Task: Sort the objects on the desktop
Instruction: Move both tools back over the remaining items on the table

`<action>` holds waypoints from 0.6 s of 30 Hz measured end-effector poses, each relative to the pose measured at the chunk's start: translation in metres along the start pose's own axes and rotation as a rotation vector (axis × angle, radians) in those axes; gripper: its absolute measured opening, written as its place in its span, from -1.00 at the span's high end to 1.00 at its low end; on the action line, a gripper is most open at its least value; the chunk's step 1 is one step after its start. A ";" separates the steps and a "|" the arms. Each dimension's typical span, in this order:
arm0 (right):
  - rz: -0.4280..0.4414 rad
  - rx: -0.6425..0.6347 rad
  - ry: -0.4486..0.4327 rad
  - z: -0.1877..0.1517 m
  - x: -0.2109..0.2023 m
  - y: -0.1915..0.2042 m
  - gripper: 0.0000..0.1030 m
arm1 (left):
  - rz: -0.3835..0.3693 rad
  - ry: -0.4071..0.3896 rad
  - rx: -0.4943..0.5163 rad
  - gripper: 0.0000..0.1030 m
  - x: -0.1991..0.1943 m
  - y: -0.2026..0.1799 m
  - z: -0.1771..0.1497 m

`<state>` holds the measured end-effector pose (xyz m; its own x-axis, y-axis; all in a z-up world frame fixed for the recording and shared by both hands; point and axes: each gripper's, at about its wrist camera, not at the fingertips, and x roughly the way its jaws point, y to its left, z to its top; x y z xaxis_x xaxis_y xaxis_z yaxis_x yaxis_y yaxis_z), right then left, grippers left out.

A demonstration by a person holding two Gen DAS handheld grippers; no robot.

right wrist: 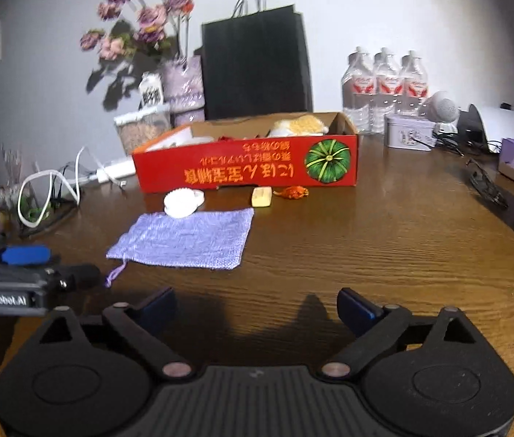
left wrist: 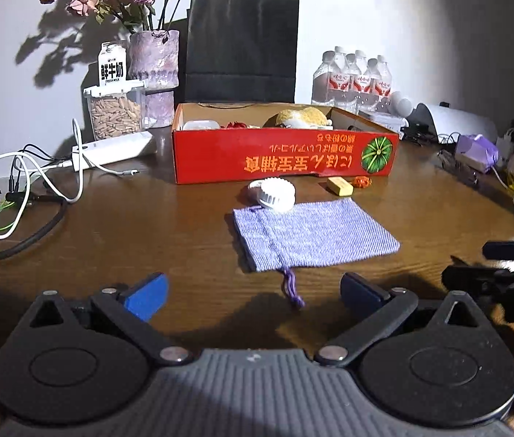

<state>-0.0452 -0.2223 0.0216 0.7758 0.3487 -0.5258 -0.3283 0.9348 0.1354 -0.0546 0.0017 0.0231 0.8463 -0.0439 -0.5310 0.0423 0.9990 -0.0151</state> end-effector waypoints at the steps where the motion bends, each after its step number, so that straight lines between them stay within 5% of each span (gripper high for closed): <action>1: -0.013 0.013 -0.002 -0.001 0.000 0.001 -0.84 | 0.000 -0.004 0.008 -1.00 0.000 -0.001 0.000; 10: -0.043 -0.026 0.026 0.001 0.007 0.009 -0.85 | -0.010 0.005 -0.033 -1.00 0.002 0.005 0.000; 18: 0.017 -0.058 0.010 0.068 0.058 0.005 -0.65 | -0.087 -0.035 -0.038 -1.00 0.044 0.015 0.055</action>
<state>0.0344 -0.1924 0.0485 0.7645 0.3637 -0.5322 -0.3725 0.9231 0.0958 0.0119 0.0144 0.0461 0.8586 -0.1302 -0.4959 0.0967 0.9910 -0.0927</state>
